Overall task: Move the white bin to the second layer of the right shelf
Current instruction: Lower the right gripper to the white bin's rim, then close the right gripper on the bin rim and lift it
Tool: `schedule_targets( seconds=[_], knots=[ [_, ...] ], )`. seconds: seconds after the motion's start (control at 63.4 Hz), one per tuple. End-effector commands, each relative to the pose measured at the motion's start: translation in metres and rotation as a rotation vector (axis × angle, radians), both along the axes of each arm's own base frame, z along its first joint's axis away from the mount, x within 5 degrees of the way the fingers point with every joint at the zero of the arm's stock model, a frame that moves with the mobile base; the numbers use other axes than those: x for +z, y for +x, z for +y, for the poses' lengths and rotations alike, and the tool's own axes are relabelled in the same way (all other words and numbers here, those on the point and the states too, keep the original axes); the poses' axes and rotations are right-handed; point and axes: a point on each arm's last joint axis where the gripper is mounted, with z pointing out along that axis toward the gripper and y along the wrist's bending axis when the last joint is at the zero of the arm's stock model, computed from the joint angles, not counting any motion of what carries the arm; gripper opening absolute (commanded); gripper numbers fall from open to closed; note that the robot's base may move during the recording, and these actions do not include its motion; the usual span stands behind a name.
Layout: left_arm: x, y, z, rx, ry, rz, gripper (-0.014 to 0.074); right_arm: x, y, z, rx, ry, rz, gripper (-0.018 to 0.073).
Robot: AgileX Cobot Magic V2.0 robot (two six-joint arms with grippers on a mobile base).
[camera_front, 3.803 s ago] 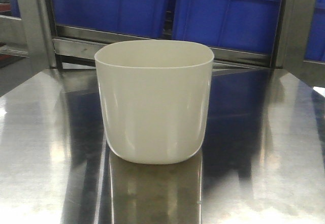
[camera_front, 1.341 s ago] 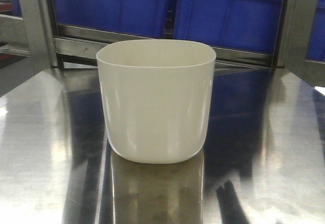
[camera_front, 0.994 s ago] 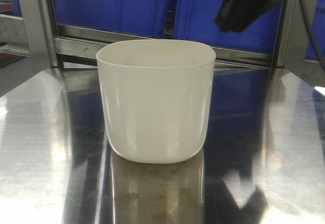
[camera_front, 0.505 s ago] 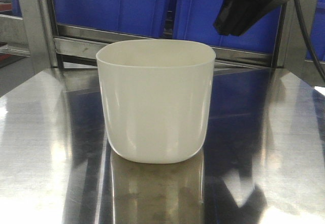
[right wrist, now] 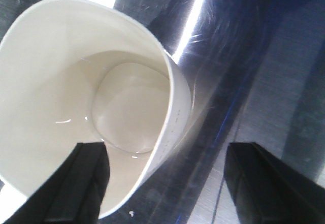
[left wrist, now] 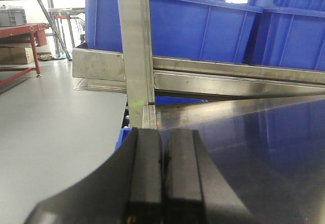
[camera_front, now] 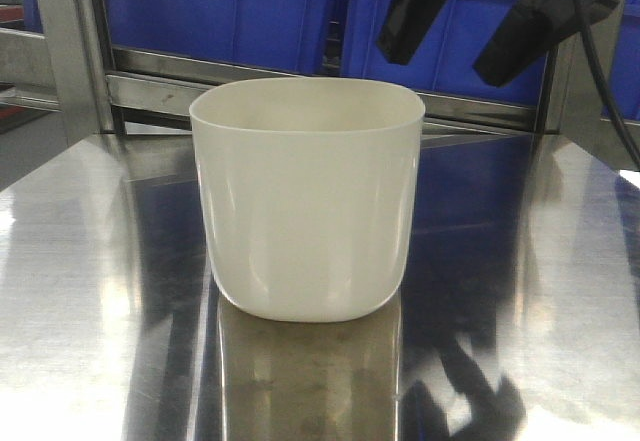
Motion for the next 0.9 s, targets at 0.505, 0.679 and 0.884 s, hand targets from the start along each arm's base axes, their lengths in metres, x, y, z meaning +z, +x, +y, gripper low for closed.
schedule_targets(
  seconds=[0.505,0.679,0.884],
  knots=[
    [-0.002,0.000,0.000,-0.001,-0.025,-0.067,0.0085,-0.012,0.024,0.014,-0.023,0.045,-0.012,0.0589],
    [-0.002,0.000,0.000,-0.001,-0.025,-0.067,0.0085,-0.025,0.032,0.018,-0.028,0.033,0.010,0.0589],
    [-0.002,0.000,0.000,-0.001,-0.025,-0.067,0.0085,-0.041,0.040,0.021,-0.031,0.014,0.045,0.0589]
  ],
)
